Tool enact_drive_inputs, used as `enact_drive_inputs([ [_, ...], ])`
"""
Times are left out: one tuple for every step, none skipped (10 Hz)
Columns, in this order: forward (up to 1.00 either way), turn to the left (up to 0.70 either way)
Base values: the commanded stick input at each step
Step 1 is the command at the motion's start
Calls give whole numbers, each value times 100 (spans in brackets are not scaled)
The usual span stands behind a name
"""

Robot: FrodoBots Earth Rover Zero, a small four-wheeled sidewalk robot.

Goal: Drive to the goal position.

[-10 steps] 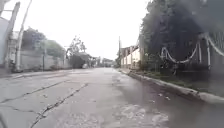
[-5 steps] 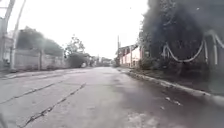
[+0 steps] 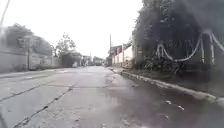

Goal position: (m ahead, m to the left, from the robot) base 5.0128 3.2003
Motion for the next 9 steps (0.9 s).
enact_drive_inputs([
  [70, 0],
  [70, 0],
  [70, 0],
  [70, 0],
  [70, 0],
  [70, 0],
  [70, 0],
  [70, 0],
  [70, 0],
])
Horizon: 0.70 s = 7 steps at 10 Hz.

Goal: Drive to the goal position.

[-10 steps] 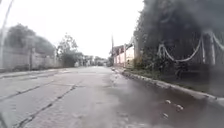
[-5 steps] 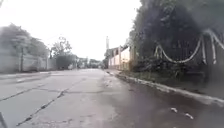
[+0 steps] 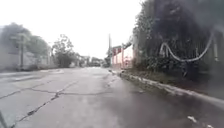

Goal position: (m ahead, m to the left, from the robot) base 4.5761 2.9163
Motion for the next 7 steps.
enact_drive_inputs([
  [70, -2],
  [70, -22],
  [70, -35],
  [70, -35],
  [70, -35],
  [70, -35],
  [70, -35],
])
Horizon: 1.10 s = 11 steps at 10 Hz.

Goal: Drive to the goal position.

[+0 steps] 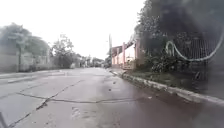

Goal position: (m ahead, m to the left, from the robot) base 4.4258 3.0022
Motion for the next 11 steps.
enact_drive_inputs([
  [70, -22],
  [70, -5],
  [70, 0],
  [70, 0],
  [70, 0],
  [70, 0],
  [70, 0],
  [70, 0],
  [70, 0],
  [70, 0],
  [70, 0],
])
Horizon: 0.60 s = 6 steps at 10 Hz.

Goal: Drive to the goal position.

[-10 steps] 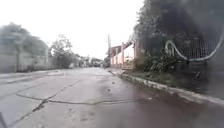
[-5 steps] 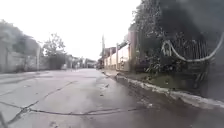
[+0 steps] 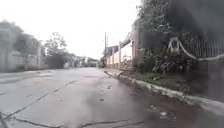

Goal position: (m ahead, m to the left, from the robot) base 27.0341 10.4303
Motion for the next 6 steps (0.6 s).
enact_drive_inputs([
  [70, 0],
  [70, 0],
  [70, 0],
  [70, 0],
  [70, 0],
  [70, 0],
])
